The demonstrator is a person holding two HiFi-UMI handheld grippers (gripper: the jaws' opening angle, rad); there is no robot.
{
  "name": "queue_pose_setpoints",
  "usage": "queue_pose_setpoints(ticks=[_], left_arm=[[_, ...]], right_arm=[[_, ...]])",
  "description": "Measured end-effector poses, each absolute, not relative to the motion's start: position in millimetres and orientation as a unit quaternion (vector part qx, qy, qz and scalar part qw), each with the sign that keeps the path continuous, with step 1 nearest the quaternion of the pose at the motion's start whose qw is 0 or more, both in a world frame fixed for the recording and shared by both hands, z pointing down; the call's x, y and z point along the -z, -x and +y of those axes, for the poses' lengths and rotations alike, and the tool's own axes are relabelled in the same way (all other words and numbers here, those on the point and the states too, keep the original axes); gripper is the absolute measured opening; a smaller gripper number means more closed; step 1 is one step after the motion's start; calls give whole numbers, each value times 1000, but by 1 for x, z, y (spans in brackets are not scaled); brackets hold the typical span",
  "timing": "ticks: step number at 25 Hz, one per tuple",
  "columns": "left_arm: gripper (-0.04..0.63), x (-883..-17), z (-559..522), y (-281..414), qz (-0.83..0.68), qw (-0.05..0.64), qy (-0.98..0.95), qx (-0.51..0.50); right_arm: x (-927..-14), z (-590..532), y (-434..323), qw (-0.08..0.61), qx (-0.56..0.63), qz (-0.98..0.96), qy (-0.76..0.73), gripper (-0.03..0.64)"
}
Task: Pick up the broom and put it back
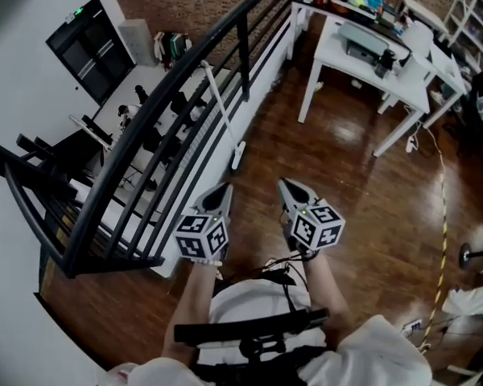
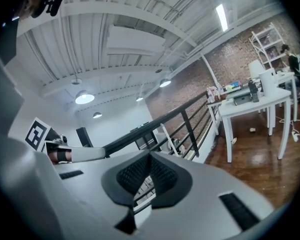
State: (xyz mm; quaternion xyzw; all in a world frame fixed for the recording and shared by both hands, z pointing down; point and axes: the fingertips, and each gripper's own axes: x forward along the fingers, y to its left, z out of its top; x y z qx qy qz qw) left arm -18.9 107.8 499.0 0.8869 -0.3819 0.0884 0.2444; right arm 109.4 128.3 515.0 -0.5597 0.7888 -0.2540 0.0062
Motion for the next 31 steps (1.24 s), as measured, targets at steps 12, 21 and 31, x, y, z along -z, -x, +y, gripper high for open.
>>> queue_pose_setpoints(ticks=[12,21,31], left_arm=[[-12,-492,102,63,-364,244,-895,-86],[-12,-491,102,77,-347,244,-902,-84],[-12,-488,99,78,-339,242,-905,-82]], right_arm=[[-508,135,-61,-20,245,774,583,9],[-506,137,-41,-28,239,769,593,11],[-504,133,-36,-31,233,768,595,11]])
